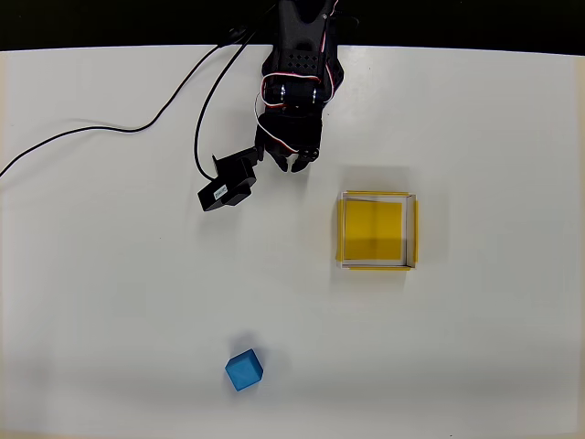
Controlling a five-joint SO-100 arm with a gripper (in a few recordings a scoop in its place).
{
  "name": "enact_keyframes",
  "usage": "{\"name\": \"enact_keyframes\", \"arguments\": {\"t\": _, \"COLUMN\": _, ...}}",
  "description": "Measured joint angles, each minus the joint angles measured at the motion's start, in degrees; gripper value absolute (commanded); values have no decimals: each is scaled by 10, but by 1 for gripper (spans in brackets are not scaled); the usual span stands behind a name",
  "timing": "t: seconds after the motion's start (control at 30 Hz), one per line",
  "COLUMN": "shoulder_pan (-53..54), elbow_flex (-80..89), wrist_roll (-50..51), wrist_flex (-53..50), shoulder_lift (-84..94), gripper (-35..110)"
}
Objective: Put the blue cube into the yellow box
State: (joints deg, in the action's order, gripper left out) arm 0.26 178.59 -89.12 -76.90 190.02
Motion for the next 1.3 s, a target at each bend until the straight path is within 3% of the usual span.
{"name": "enact_keyframes", "arguments": {"t": 0.33, "shoulder_pan": -18, "elbow_flex": 0, "wrist_roll": 50, "wrist_flex": 1, "shoulder_lift": 1, "gripper": 3}}
{"name": "enact_keyframes", "arguments": {"t": 0.63, "shoulder_pan": 0, "elbow_flex": -4, "wrist_roll": -12, "wrist_flex": 62, "shoulder_lift": -17, "gripper": 34}}
{"name": "enact_keyframes", "arguments": {"t": 0.8, "shoulder_pan": 13, "elbow_flex": -63, "wrist_roll": -23, "wrist_flex": 136, "shoulder_lift": -142, "gripper": 36}}
{"name": "enact_keyframes", "arguments": {"t": 1.03, "shoulder_pan": 33, "elbow_flex": -289, "wrist_roll": -17, "wrist_flex": 221, "shoulder_lift": -365, "gripper": 36}}
{"name": "enact_keyframes", "arguments": {"t": 1.3, "shoulder_pan": 79, "elbow_flex": -482, "wrist_roll": -11, "wrist_flex": 381, "shoulder_lift": -578, "gripper": 54}}
